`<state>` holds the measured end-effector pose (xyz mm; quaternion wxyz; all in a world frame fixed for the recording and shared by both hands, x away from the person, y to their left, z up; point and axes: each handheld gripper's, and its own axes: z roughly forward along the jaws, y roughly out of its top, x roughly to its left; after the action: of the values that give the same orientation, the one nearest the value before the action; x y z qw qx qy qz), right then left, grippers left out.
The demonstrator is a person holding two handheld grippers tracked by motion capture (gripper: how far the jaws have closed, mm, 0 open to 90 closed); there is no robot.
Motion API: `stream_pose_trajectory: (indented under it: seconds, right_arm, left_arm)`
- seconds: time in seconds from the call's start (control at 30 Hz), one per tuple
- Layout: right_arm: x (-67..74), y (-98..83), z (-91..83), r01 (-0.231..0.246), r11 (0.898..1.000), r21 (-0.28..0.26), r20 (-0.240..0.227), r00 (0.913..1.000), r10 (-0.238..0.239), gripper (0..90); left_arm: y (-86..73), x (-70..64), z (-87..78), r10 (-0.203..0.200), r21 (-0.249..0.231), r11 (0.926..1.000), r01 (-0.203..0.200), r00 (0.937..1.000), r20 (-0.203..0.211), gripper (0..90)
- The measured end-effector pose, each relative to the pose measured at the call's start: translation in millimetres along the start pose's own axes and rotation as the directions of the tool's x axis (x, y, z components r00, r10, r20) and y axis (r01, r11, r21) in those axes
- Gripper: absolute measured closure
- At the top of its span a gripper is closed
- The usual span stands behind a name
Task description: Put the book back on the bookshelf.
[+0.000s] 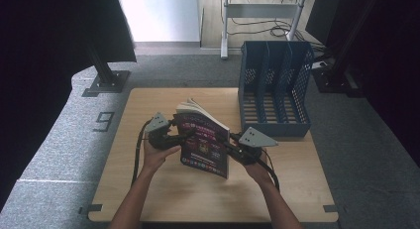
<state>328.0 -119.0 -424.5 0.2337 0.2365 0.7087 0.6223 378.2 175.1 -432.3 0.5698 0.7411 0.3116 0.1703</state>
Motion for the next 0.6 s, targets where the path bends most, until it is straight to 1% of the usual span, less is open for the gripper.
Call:
stream_pose_trajectory:
  seconds: [0.13,0.27,0.4,0.5,0.6]
  right_arm:
    - [-5.3,0.9,6.3,-0.025,1.0,0.018,-0.004,0.9997,0.025,74.4]
    - [-6.2,-0.3,19.0,-0.017,0.998,0.068,0.008,0.9998,0.017,75.4]
    - [-4.6,-0.3,23.5,-0.007,0.997,0.076,0.014,0.9999,0.006,77.6]
    - [-5.2,0.2,23.5,-0.022,0.996,0.082,0.03,0.9994,0.02,79.0]
    - [-5.4,0.2,22.6,-0.045,0.996,0.081,0.033,0.9986,0.042,79.9]
  left_arm:
    - [0.2,-0.1,0.0,-0.003,-0.002,1.0,0.003,1.0,0.004,28.3]
    - [1.0,-0.9,-0.1,0.0,-0.001,1.0,0.0,1.0,0.004,28.6]
    - [0.1,0.2,-1.5,-0.004,0.0,1.0,0.004,1.0,0.004,29.0]
    - [0.0,-0.5,-2.5,0.0,-0.003,1.0,0.0,1.0,0.006,29.7]
    - [-0.3,-2.2,-3.1,0.007,-0.006,1.0,-0.007,1.0,-0.002,29.6]
